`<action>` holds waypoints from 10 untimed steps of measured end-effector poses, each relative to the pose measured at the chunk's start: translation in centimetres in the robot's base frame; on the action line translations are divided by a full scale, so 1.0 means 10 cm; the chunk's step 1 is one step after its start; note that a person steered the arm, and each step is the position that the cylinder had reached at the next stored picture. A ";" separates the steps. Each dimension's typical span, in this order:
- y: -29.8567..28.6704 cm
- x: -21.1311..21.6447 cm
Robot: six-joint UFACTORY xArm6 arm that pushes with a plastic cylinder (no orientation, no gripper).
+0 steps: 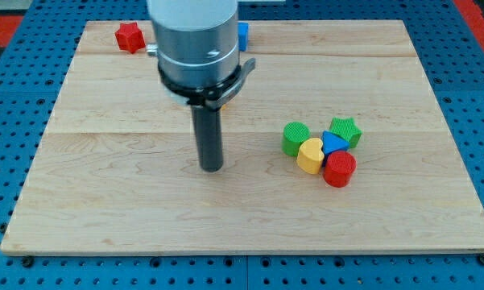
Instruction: Push the green star to the top right of the board
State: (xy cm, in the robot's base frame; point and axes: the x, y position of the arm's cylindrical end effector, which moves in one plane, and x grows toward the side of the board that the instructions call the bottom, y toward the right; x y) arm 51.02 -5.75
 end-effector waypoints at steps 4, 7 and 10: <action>1.39 0.84; 2.28 -0.19; 2.09 -0.55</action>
State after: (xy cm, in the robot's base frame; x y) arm 45.50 15.19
